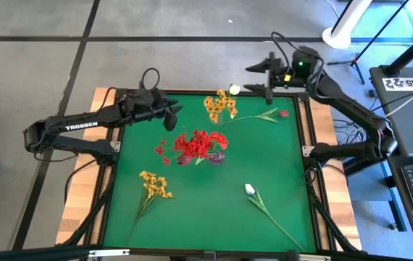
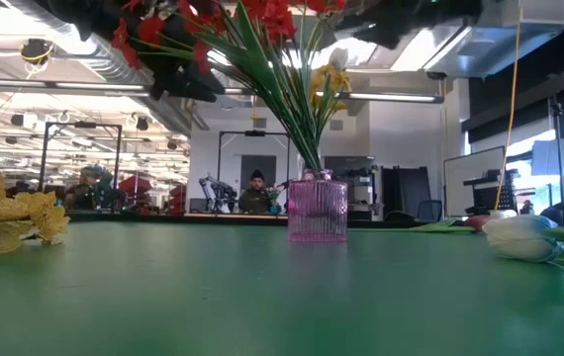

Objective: Sort flowers into vase by color
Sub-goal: Put the red flower into the pink vase

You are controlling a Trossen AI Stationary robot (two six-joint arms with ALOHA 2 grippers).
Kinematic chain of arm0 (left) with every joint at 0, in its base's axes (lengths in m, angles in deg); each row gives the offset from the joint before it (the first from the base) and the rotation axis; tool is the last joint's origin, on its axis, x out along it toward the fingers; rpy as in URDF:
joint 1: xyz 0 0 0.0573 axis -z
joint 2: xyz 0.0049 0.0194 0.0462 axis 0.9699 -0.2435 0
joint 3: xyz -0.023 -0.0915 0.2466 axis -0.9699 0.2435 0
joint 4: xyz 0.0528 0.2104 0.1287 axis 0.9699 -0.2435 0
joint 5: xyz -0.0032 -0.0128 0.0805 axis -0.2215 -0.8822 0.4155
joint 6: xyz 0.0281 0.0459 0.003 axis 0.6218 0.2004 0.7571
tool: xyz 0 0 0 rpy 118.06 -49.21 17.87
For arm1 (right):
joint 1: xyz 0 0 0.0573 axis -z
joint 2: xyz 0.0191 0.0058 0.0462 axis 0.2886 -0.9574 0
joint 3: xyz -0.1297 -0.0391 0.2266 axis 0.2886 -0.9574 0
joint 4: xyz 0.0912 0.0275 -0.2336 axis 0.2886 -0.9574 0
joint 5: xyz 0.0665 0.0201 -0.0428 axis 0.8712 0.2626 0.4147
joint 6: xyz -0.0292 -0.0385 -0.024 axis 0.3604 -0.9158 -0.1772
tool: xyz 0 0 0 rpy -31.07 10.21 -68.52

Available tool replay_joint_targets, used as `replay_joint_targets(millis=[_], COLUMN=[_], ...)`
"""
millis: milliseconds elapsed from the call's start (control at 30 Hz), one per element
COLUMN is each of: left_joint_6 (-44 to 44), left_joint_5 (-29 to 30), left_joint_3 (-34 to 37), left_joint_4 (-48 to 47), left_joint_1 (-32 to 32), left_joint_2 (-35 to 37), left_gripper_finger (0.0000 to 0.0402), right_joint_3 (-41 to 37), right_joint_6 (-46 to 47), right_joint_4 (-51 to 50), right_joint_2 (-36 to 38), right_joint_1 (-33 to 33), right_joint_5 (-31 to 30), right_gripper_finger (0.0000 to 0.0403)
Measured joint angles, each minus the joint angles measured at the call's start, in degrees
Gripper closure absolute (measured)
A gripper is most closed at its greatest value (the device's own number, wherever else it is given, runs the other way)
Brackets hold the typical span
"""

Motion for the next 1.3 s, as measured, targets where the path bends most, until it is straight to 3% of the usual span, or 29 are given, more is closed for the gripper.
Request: replay_joint_targets(millis=[133,267,400,767,867,1000,1300], left_joint_6=[0.2,1.5,1.7,3.6,3.7,3.7,3.6], left_joint_5=[0.4,0.5,0.5,0.5,0.5,0.4,-2.0], left_joint_3=[0.0,0.0,0.0,0.0,0.0,0.0,0.0], left_joint_4=[-1.7,-2.1,-2.3,-4.2,-4.2,-4.0,-3.9], left_joint_1=[0.0,0.0,0.0,0.0,0.0,0.0,0.0], left_joint_2=[0.0,0.0,0.0,0.0,0.0,0.0,0.0], left_gripper_finger=[0.0250,0.0250,0.0250,0.0250,0.0250,0.0250,0.0250], right_joint_3=[-0.1,-0.2,-3.5,-12.3,-15.6,-18.0,-16.6], right_joint_6=[-0.6,3.0,7.1,10.1,10.5,9.0,-5.0], right_joint_4=[-12.2,-21.0,-24.2,-29.9,-28.5,-26.4,-20.2], right_joint_2=[2.4,2.1,2.0,1.3,-1.6,-9.0,-23.4], right_joint_1=[0.0,0.0,-2.4,-4.9,-4.4,-2.7,0.1], right_joint_5=[-8.6,-10.7,-12.3,-32.1,-35.7,-35.8,-38.7], right_gripper_finger=[0.0092,0.0107,0.0119,0.0123,0.0123,0.0123,0.0123])
